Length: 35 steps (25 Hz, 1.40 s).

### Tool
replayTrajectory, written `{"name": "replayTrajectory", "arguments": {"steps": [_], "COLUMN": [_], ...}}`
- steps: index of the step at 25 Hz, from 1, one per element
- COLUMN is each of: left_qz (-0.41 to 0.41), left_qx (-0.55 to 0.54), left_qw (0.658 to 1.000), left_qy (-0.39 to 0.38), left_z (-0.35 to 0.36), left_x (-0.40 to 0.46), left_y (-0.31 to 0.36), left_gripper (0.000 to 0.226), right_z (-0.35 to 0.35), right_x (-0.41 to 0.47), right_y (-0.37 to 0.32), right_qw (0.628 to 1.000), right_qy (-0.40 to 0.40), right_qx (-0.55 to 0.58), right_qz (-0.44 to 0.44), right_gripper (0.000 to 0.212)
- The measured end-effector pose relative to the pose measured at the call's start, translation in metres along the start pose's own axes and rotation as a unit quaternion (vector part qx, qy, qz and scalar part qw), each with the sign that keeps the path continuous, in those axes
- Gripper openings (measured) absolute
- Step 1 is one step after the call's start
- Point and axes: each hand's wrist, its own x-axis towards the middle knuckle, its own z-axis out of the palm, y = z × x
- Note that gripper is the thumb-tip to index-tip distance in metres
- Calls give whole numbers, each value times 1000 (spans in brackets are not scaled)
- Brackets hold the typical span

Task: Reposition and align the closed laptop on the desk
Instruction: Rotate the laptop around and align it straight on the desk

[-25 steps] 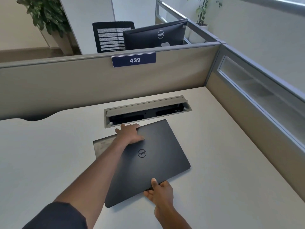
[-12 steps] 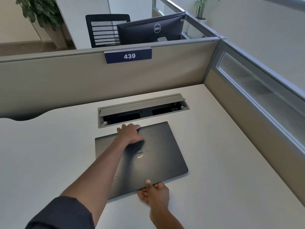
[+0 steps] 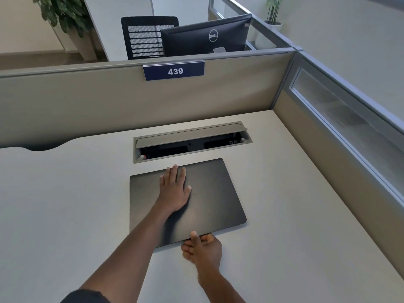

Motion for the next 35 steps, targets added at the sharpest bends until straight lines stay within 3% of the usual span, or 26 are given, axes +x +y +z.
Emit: {"name": "replayTrajectory", "arguments": {"steps": [4, 10, 14, 18, 20, 23, 25, 31, 35], "left_qz": [11, -46, -115, -186, -205, -216, -222, -231, -225], "left_qx": [18, 9, -74, -208, -244, -239, -217, -211, -202], "left_qw": [999, 997, 988, 951, 937, 938, 943, 942, 944], "left_qy": [30, 53, 78, 132, 144, 131, 121, 123, 131], "left_z": [21, 32, 31, 34, 32, 31, 29, 28, 25], "left_x": [-67, -148, -189, -210, -211, -210, -208, -207, -208], "left_y": [-5, -20, -34, -42, -42, -40, -38, -38, -39], "left_gripper": [69, 72, 86, 82, 78, 74, 71, 67, 64], "right_z": [-4, -18, -48, -86, -97, -105, -107, -107, -109], "right_x": [-1, 7, 15, 27, 37, 46, 48, 50, 49], "right_y": [-2, -13, -23, -45, -61, -76, -80, -84, -84], "right_qw": [1000, 993, 981, 924, 890, 833, 815, 812, 816], "right_qy": [-16, -41, 22, 116, 88, 16, 6, 19, 15], "right_qx": [-12, -106, -173, -301, -372, -476, -504, -516, -508], "right_qz": [-3, -16, -82, -205, -249, -280, -287, -272, -275], "right_gripper": [26, 27, 26, 45, 59, 45, 32, 36, 23]}}
